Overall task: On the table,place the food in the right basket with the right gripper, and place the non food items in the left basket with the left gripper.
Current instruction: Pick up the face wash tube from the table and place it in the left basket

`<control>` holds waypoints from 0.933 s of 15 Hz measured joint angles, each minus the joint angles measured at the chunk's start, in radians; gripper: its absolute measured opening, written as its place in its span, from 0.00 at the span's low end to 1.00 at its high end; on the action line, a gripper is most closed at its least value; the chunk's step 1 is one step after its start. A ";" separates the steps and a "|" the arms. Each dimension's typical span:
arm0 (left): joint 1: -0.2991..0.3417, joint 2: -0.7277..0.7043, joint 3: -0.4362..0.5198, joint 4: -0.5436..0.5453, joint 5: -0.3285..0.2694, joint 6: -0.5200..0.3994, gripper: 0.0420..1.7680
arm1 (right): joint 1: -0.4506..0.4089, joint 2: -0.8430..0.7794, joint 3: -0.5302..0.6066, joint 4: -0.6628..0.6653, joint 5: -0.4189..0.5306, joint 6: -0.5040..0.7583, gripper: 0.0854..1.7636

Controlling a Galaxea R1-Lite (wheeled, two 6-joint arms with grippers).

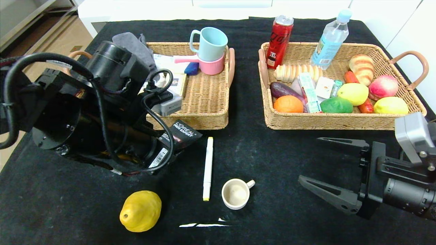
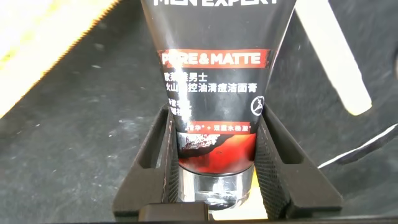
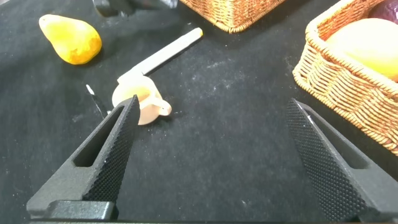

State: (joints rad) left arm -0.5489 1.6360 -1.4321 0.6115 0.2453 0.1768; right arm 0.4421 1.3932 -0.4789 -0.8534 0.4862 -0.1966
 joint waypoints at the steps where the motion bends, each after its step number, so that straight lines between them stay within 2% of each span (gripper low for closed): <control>1: -0.007 -0.009 -0.003 -0.005 0.010 -0.023 0.41 | -0.003 0.000 0.000 0.000 0.000 0.000 0.97; 4: -0.018 -0.030 -0.007 -0.116 0.022 -0.065 0.41 | -0.006 0.000 0.000 0.000 0.000 0.000 0.97; 7: -0.027 -0.035 -0.005 -0.227 0.059 -0.120 0.41 | -0.007 -0.001 0.000 -0.001 0.002 -0.001 0.97; 10: -0.026 -0.034 -0.008 -0.274 0.058 -0.122 0.41 | -0.008 -0.004 0.000 -0.001 0.001 -0.001 0.97; 14: -0.009 -0.036 -0.023 -0.361 0.026 -0.120 0.41 | -0.005 -0.007 0.000 -0.002 0.000 -0.001 0.97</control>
State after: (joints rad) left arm -0.5581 1.5996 -1.4547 0.2506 0.2713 0.0572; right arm 0.4372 1.3860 -0.4785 -0.8553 0.4862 -0.1981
